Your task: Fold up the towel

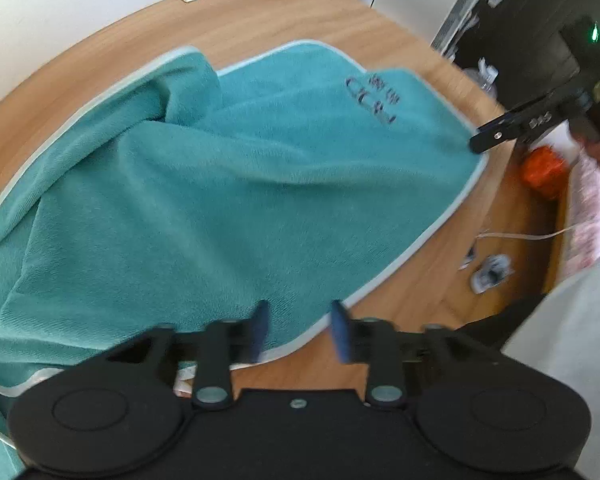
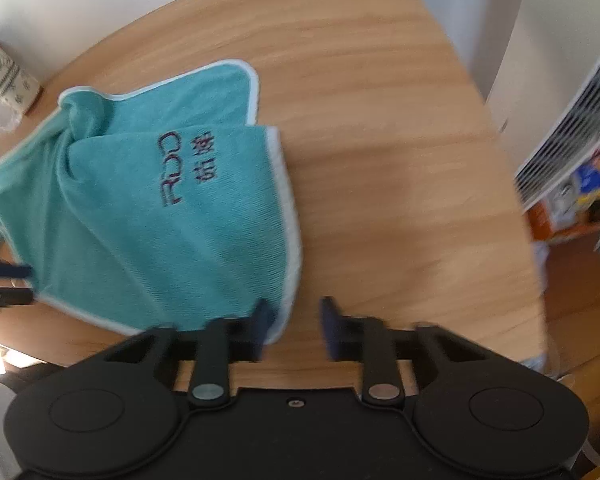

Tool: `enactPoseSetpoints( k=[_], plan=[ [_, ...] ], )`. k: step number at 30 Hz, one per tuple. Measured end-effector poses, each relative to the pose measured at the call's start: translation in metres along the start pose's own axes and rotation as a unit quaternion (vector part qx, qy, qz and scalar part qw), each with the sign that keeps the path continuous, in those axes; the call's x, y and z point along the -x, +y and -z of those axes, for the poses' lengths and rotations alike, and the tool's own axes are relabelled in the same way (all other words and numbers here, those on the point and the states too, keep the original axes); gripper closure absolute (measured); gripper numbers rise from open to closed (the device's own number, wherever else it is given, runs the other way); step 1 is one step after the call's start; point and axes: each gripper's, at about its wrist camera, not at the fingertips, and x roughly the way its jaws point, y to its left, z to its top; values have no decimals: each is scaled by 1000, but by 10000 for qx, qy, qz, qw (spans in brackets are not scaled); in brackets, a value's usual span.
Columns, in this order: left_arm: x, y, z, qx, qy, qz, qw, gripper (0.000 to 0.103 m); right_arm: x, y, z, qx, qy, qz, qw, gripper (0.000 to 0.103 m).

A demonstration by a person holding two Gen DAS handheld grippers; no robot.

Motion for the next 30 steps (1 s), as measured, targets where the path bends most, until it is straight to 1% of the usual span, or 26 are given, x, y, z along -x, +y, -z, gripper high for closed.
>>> enactPoseSetpoints(
  k=[2, 3, 4, 6, 7, 8, 9, 11, 13, 14, 15, 16, 17, 18, 19, 22, 23, 26, 28, 29, 30],
  plan=[
    [12, 6, -1, 90, -132, -105, 9998, 62, 9, -7, -8, 39, -94, 96, 9999, 63],
    [15, 9, -2, 117, -173, -127, 9997, 60, 11, -8, -10, 36, -112, 106, 9999, 63],
    [22, 15, -4, 186, -287, -195, 9992, 56, 21, -11, -21, 86, -272, 117, 9995, 63],
    [32, 27, -8, 352, -481, -404, 9974, 52, 26, -10, -31, 107, -390, 128, 9991, 62],
    [36, 35, -10, 457, -547, -497, 9962, 50, 28, -2, -46, 286, -560, 180, 9979, 62],
    [39, 44, -11, 567, -607, -588, 9948, 50, 27, 7, -55, 475, -635, 179, 9967, 62],
    [41, 52, -14, 624, -629, -754, 9932, 50, 26, 7, -56, 510, -652, 182, 9964, 62],
    [43, 70, -19, 712, -654, -1125, 9889, 50, 15, 32, -76, 969, -857, 252, 9913, 62],
    [47, 84, -20, 738, -695, -1372, 9853, 50, -3, 55, -96, 1335, -964, 264, 9860, 62],
    [46, 99, -20, 822, -678, -1607, 9812, 50, -14, 69, -109, 1522, -1008, 251, 9829, 62],
    [46, 104, -20, 864, -658, -1698, 9795, 50, -16, 72, -110, 1533, -1009, 240, 9827, 62],
    [43, 118, -18, 980, -552, -1886, 9756, 50, -27, 83, -121, 1674, -992, 161, 9807, 62],
    [41, 127, -15, 1028, -476, -2032, 9726, 50, -30, 87, -122, 1721, -983, 173, 9800, 62],
    [39, 134, -12, 1054, -413, -2158, 9698, 50, -43, 96, -133, 1856, -945, 306, 9776, 62],
    [37, 143, -7, 1106, -331, -2309, 9661, 50, -47, 99, -136, 1866, -910, 313, 9777, 62],
    [37, 166, 8, 1390, -150, -2571, 9562, 51, -61, 103, -146, 1814, -763, 310, 9800, 62],
    [38, 174, 13, 1548, -119, -2637, 9520, 51, -64, 103, -148, 1812, -721, 324, 9803, 63],
    [38, 186, 24, 1840, -37, -2710, 9448, 51, -72, 102, -149, 1804, -590, 312, 9813, 65],
    [41, 191, 32, 1940, -74, -2718, 9426, 49, -73, 101, -150, 1792, -575, 275, 9817, 65],
    [42, 192, 33, 1992, -100, -2703, 9419, 49, -73, 103, -152, 1819, -517, 290, 9815, 72],
    [43, 194, 34, 2047, -126, -2684, 9412, 49, -73, 103, -152, 1826, -483, 251, 9817, 82]
  ],
)
